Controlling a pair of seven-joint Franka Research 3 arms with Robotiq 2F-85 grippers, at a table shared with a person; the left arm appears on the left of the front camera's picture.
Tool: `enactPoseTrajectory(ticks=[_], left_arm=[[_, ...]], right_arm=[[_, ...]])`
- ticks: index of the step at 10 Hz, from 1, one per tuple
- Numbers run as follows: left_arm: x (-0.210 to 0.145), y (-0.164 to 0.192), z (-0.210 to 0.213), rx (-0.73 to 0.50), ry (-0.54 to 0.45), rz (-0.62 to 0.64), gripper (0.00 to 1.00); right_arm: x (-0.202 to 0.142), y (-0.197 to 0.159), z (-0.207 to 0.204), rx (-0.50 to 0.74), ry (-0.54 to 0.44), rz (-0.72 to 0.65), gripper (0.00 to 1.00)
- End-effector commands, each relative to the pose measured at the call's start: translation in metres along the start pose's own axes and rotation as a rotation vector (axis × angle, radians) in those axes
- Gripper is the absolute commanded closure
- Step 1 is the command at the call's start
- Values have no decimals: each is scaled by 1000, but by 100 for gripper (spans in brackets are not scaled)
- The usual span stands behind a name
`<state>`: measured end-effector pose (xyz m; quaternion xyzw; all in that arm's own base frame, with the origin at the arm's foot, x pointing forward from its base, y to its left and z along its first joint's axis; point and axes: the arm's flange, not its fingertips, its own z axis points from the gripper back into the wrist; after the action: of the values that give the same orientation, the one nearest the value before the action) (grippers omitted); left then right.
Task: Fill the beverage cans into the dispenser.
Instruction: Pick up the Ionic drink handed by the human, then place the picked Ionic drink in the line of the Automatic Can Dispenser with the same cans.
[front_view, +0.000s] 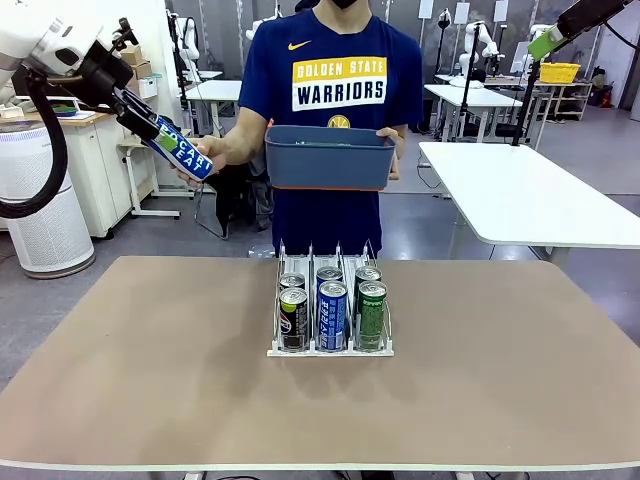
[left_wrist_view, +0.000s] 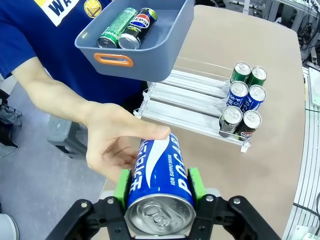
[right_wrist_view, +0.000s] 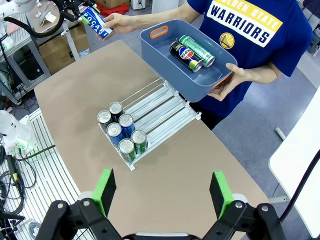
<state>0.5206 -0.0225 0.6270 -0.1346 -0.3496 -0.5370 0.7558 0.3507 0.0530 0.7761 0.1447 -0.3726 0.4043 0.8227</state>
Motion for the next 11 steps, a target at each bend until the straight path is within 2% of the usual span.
enactPoseTrajectory(ticks=[1,2,3,4,11], left_arm=[[-1,-1,4,-15,42,15,100],[0,-1,3,-29,51,22,100],[2,-3,1,17,60,32,100],[-1,0,0,-6,15,4,100],[-1,0,0,-6,15,4,100]], right_arm=[[-1,1,0,1,1,0,0],[-1,1,0,1,1,0,0],[-1,1,0,1,1,0,0],[-1,1,0,1,1,0,0],[-1,1,0,1,1,0,0]])
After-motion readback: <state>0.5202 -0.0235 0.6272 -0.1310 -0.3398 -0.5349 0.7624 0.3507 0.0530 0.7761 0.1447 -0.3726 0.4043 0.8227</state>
